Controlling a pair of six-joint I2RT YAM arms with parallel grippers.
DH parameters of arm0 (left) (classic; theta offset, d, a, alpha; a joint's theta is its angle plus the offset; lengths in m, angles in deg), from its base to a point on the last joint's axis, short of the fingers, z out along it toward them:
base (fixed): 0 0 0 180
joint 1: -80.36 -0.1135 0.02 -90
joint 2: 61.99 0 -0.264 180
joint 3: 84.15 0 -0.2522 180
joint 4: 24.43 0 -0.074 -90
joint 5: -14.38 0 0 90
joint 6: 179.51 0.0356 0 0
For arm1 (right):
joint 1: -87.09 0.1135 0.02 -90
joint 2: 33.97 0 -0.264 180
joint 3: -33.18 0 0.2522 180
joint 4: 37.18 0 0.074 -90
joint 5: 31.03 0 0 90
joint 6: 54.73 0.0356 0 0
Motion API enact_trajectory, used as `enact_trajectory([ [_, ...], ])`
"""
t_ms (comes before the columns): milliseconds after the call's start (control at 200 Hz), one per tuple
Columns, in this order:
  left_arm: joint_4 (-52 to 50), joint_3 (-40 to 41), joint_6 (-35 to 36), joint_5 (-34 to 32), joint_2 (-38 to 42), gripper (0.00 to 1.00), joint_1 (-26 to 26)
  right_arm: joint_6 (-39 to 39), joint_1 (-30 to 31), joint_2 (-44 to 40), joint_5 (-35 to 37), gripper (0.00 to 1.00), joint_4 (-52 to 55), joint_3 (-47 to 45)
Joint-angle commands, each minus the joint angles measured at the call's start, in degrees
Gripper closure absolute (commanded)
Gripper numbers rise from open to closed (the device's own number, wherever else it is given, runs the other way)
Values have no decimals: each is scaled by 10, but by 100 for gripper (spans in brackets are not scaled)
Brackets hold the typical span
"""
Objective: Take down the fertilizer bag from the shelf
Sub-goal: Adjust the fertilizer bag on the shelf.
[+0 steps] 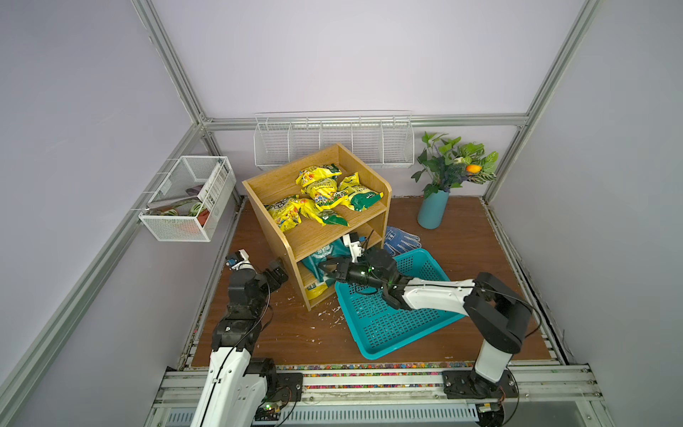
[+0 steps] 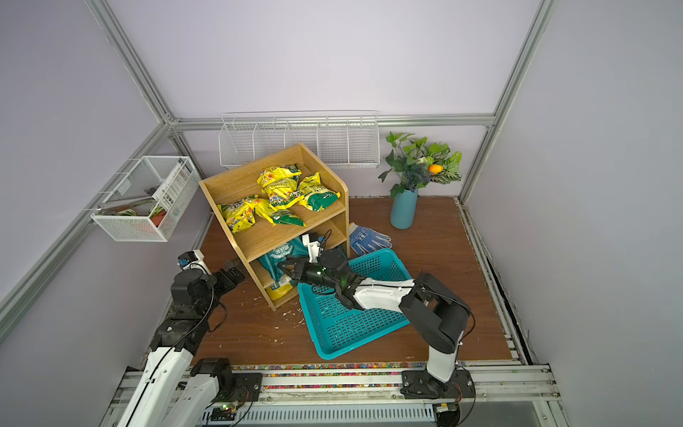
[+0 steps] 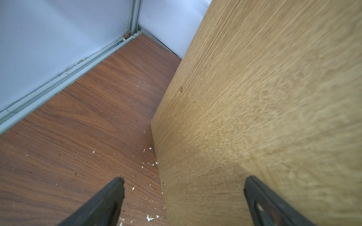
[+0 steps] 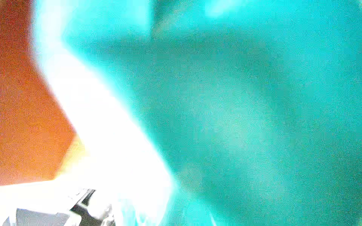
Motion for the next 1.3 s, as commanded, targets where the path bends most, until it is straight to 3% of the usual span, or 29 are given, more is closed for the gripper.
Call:
enact_trajectory([
  [0, 12, 8, 3, 4, -3, 0, 2, -56, -28, -77, -27, 100, 100, -16],
  [175, 16, 7, 2, 7, -8, 0, 2, -126, -74, -161, 28, 100, 285, -36],
  [360, 17, 8, -1, 12, -8, 0, 2, -147, -126, -161, 53, 100, 315, -17],
  [525, 11, 7, -3, 11, -3, 0, 2, -166, -127, -170, 88, 45, 375, 26],
  [625, 16, 9, -3, 8, 3, 0, 2, -177, -117, -228, 163, 23, 449, 13],
  [735, 19, 9, 0, 5, 6, 0, 2, -183, -93, -304, 227, 8, 508, -13],
  [870, 26, 9, 3, 7, 3, 0, 2, -162, -45, -338, 232, 2, 509, -32],
  [1020, 27, 10, 2, 8, 4, 0, 2, -122, 18, -285, 200, 1, 407, -34],
  [1295, 19, 10, 6, 2, 14, 0, 2, -39, 23, -180, 185, 3, 209, -56],
])
